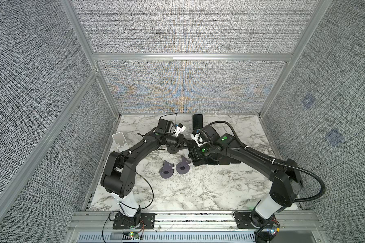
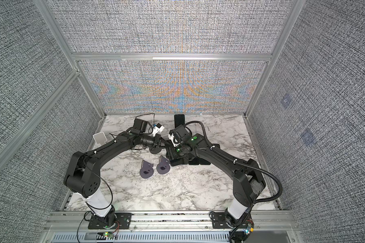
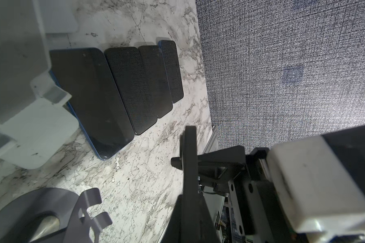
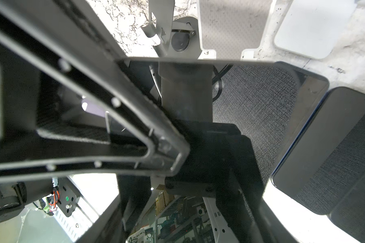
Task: Remove the phone from the phone stand
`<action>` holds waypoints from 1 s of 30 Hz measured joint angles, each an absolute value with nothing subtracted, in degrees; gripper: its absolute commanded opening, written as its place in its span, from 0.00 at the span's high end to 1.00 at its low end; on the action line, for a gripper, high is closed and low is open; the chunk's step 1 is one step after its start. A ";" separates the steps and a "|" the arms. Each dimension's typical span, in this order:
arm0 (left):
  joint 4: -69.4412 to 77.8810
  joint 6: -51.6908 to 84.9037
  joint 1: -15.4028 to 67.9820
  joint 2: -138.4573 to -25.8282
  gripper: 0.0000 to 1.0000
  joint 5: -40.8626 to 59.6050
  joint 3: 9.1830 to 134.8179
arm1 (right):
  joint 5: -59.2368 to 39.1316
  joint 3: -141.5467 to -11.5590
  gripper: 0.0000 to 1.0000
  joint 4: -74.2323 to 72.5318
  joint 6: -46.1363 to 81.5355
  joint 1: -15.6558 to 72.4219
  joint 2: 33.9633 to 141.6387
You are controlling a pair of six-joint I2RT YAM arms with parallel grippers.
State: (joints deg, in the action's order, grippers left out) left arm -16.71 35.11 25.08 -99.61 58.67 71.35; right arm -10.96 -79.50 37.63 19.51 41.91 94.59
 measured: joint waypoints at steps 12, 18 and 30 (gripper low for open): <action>-16.47 35.81 25.17 -99.61 0.75 59.66 71.37 | -11.00 -79.50 0.54 37.58 18.85 41.30 94.76; -16.47 35.81 25.19 -99.61 0.68 60.12 71.40 | -10.94 -79.50 0.59 37.58 18.65 40.82 94.83; -17.47 34.68 25.19 -99.63 0.51 59.94 71.90 | -9.65 -79.44 1.00 40.53 15.44 37.50 93.34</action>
